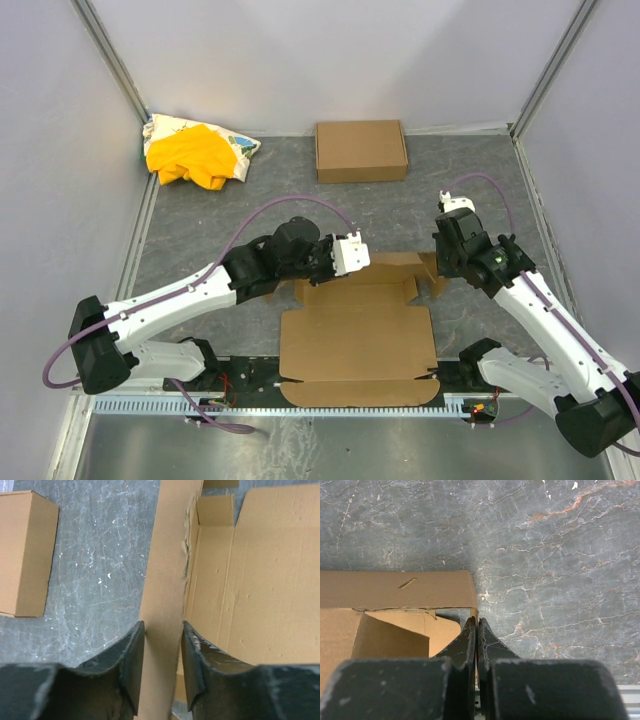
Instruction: Fold the paper box
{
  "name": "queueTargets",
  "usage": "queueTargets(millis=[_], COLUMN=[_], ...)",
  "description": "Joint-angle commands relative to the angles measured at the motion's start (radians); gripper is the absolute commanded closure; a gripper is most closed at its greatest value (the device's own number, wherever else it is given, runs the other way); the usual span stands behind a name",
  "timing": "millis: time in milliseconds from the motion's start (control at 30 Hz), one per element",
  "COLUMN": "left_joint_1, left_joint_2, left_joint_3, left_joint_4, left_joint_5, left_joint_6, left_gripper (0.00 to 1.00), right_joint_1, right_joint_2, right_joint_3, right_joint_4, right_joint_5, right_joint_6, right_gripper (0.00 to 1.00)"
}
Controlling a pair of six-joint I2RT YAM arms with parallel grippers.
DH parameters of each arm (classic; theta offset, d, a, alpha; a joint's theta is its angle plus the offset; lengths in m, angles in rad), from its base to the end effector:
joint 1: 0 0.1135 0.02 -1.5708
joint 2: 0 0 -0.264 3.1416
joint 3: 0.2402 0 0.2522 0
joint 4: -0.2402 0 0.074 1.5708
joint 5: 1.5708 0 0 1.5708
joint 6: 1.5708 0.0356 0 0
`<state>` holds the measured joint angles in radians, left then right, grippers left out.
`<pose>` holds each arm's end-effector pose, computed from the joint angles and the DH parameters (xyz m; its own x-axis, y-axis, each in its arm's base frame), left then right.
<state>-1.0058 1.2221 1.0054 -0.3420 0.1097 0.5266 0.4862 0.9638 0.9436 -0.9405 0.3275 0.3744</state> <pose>0.1438 -0.2341 0.3096 0.2016 0.6151 -0.7622 0.9114 0.1673 0.3760 0.1621 0.0727 0.2971 -0.7766 -0.0188 -0.6297 0.0049 0.9993 -0.0358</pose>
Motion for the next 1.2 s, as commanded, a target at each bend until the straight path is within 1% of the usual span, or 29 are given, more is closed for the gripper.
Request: queueTargets(millis=[0, 67, 133, 233, 300, 333, 367, 400, 467, 567, 633, 733, 800, 900, 1033, 1167], left_joint_1=[-0.002, 0.0, 0.0, 0.0, 0.001, 0.004, 0.014, 0.031, 0.064, 0.082, 0.082, 0.082, 0.082, 0.08, 0.079, 0.079], left_joint_2=[-0.023, -0.033, -0.042, -0.057, -0.061, -0.055, -0.038, -0.01, 0.06, 0.144, 0.167, 0.183, 0.179, 0.139, 0.051, 0.031], left_joint_3=[0.075, 0.094, 0.119, 0.154, 0.164, 0.171, 0.193, 0.222, 0.293, 0.354, 0.345, 0.308, 0.28, 0.226, 0.124, 0.067], left_joint_4=[0.076, 0.102, 0.112, 0.134, 0.176, 0.196, 0.194, 0.175, 0.107, 0.028, 0.023, 0.015, 0.006, 0.011, 0.061, 0.063], left_joint_5=[0.023, -0.009, -0.024, -0.105, -0.231, -0.303, -0.355, -0.371, -0.346, -0.219, -0.175, -0.191, -0.178, -0.121, -0.081, -0.057], left_joint_6=[-0.167, -0.228, -0.258, -0.297, -0.315, -0.324, -0.328, -0.33, -0.345, -0.367, -0.389, -0.405, -0.408, -0.415, -0.402, -0.397], left_gripper=[0.55, 0.51, 0.48, 0.41, 0.32, 0.29, 0.29, 0.29, 0.32, 0.33, 0.34, 0.36, 0.39, 0.39, 0.33, 0.31], right_joint_1=[-0.019, -0.025, -0.028, -0.031, -0.033, -0.033, -0.034, -0.034, -0.035, -0.036, -0.036, -0.036, -0.036, -0.036, -0.036, -0.036], right_joint_2=[-0.005, 0.003, 0.015, 0.019, 0.017, 0.014, 0.013, 0.012, 0.013, 0.03, 0.043, 0.056, 0.061, 0.066, 0.071, 0.088], right_joint_3=[-0.012, -0.015, -0.015, -0.016, -0.011, -0.009, -0.007, -0.005, 0.002, 0.018, 0.033, 0.047, 0.051, 0.053, 0.06, 0.089], right_joint_4=[0.015, 0.018, 0.021, 0.022, 0.022, 0.021, 0.019, 0.019, 0.018, 0.014, 0.003, -0.006, -0.012, -0.021, -0.027, -0.046], right_joint_5=[-0.037, -0.056, -0.073, -0.094, -0.102, -0.107, -0.112, -0.12, -0.136, -0.158, -0.181, -0.202, -0.222, -0.229, -0.235, -0.254], right_joint_6=[0.001, 0.003, 0.004, 0.003, 0.004, 0.007, 0.006, 0.008, 0.011, 0.009, 0.005, 0.001, 0.0, 0.0, -0.002, 0.0], right_gripper=[0.99, 0.99, 0.99, 0.99, 0.99, 0.99, 0.99, 0.99, 0.99, 0.99, 0.99, 0.99, 0.99, 0.99, 0.99, 0.99])
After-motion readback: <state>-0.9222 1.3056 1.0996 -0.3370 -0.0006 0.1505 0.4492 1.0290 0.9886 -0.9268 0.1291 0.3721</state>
